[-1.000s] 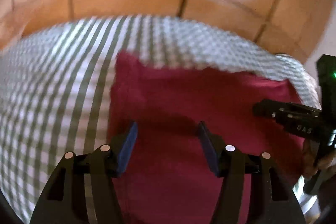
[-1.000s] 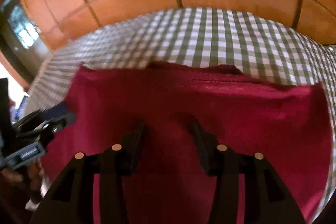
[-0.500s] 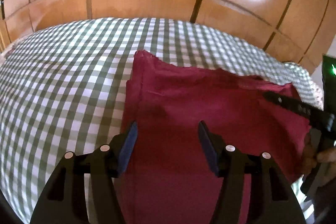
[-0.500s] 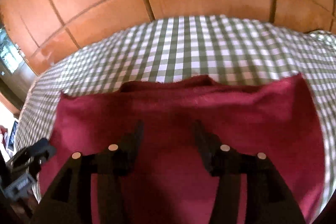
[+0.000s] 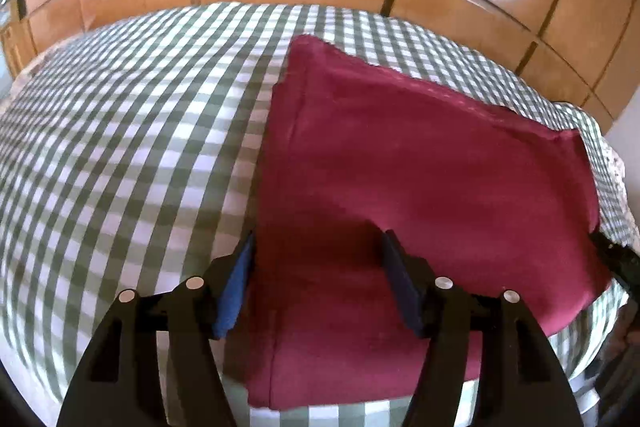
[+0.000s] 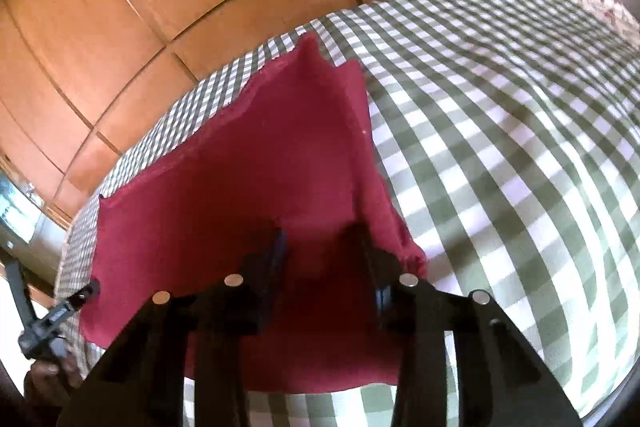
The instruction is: Fold small clothes
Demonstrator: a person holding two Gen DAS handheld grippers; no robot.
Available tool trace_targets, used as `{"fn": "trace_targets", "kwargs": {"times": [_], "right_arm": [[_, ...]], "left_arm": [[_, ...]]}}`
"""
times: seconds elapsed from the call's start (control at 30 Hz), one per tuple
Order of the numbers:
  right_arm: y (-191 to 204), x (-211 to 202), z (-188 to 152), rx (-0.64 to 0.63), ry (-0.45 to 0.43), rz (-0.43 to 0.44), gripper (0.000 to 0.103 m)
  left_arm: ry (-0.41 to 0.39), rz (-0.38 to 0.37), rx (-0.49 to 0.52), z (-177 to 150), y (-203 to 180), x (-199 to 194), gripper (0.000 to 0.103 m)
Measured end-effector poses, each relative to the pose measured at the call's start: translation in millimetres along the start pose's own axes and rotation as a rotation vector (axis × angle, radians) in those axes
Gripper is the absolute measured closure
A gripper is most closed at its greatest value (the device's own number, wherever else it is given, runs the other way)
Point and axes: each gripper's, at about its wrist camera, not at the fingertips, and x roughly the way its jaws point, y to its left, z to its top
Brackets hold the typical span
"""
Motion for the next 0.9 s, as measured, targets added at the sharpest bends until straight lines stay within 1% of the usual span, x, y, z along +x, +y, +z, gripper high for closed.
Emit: {"fn": "trace_targets", "kwargs": {"times": [0.03,0.1,0.13,0.17,0.2,0.27,0.3,0.33,0.4,0.5,0.57,0.67,0.77,0.9], "right_arm": [[4.6,1.2,-0.9,-0.012,-0.007,-0.016,0.066],[11.3,2.7,-2.9,-0.029,-0.011,-0.029,0.058],[15.9,2.2,-3.8,-0.043,-0.011,-0.043,0.057],[19.6,2.4,-4.4,-0.053,-0.011,-0.054,0.055],[25.4,0.9,-4.7,-0.072,-0.007,-0.071,0.052],[32.6,-3.4,-6.4,-0.096,-0.002,-0.106,0.047],[38.2,-6.8,-7.2,-0.108,-0.009,-0.122,0.043],[41.8,-9.0,-7.4,-0.118,-0.019,-0.127,0.041],[50.5,-15.2,-8.8,-0.134,-0.031,-0.121,0.04],[60.8,-23.4,-14.3,-0.147,-0.033,-0.096,0.039],[66.7,-23.3,-18.2,-0.166,-0.025,-0.095,0.039],[68.8,-14.1,-23.8,-0.177,0.006,-0.104,0.039],[67.1,-5.8,-27.4,-0.159,0.034,-0.112,0.038],[66.7,-0.1,-30.8,-0.155,0.05,-0.115,0.034]], "left_arm": [[0.002,0.002,-0.008,-0.7,1.0,-4.1,0.041],[-0.012,0.018,-0.005,-3.1,3.0,-14.7,0.041],[-0.023,0.024,-0.001,-5.6,4.7,-22.7,0.04],[-0.029,0.028,0.0,-7.8,6.8,-27.7,0.038],[-0.036,0.038,0.003,-10.0,9.1,-33.7,0.035],[-0.052,0.059,0.011,-13.9,12.5,-42.9,0.034],[-0.058,0.07,0.018,-15.5,13.6,-47.0,0.034],[-0.064,0.089,0.026,-18.0,15.3,-51.7,0.034],[-0.074,0.105,0.031,-21.7,18.5,-58.9,0.034],[-0.08,0.096,0.028,-25.6,21.9,-64.1,0.034],[-0.08,0.09,0.031,-28.1,22.2,-65.4,0.034],[-0.074,0.076,0.035,-30.1,20.8,-64.8,0.034],[-0.077,0.067,0.043,-31.4,17.3,-65.0,0.034],[-0.073,0.058,0.049,-31.9,15.4,-62.9,0.034]]}}
